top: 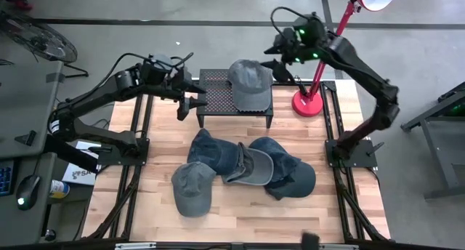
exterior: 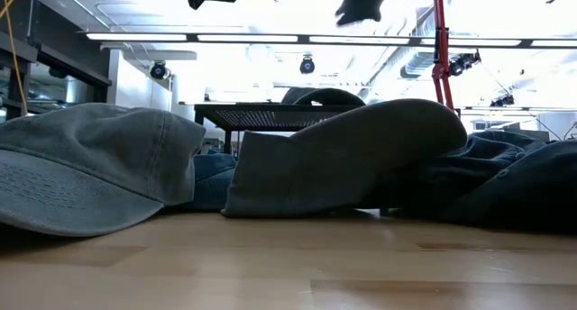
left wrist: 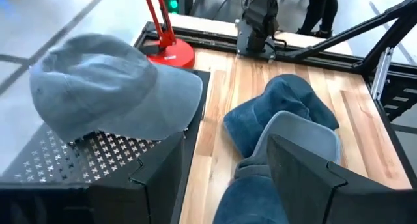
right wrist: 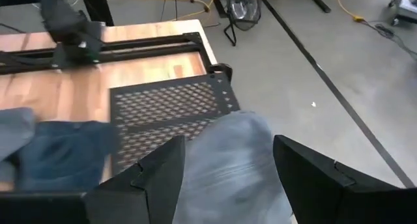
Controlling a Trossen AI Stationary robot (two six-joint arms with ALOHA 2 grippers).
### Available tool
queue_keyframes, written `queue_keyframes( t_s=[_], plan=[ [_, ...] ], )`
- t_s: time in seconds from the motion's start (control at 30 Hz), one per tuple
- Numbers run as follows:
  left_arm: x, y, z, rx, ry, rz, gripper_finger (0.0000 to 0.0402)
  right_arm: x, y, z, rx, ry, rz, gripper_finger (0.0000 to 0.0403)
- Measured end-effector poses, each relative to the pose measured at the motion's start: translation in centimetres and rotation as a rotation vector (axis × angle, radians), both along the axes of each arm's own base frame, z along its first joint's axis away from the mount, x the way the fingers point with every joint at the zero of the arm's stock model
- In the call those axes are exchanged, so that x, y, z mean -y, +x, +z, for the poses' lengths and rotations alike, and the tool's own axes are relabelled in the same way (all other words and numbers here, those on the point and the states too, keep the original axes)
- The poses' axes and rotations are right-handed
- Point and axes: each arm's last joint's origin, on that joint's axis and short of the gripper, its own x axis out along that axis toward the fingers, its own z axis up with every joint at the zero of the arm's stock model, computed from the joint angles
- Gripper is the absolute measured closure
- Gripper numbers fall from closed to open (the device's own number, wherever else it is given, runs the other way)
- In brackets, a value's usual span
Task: Pick & Place hat
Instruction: Put the left blue cap on the shelf
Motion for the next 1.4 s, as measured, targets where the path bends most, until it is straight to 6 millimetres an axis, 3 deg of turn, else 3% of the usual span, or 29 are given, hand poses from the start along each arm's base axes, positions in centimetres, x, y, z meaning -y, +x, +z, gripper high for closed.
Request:
queue_keyframes(
  t_s=[0.27,0.53,0.7,0.9,1.17,1.4],
  plan=[
    [1.0,-2.4,1.3,0.053,0.032,-0.003,0.0186,-7.9,-2.1,2.8,-0.008,-0.029,0.006,0.0176],
    [1.5,-3.4,1.1,0.012,0.008,-0.015,0.0186,-14.0,-1.1,1.8,-0.118,0.025,0.020,0.0176],
    [1.6,-3.4,-0.2,-0.042,-0.049,-0.058,0.0186,-17.1,0.5,-0.3,-0.272,0.071,0.013,0.0176],
    [2.2,-3.7,-3.9,-0.077,-0.201,-0.039,0.0186,-20.6,2.9,-3.1,-0.436,0.105,0.044,0.0176],
    [5.1,-3.5,-7.5,-0.011,-0.347,-0.001,0.0186,-25.2,6.2,-7.4,-0.609,0.067,0.105,0.0176],
    [8.2,-2.6,-8.4,-0.006,-0.379,0.041,0.0186,-29.4,7.8,-10.5,-0.687,0.051,0.124,0.0176]
  ],
)
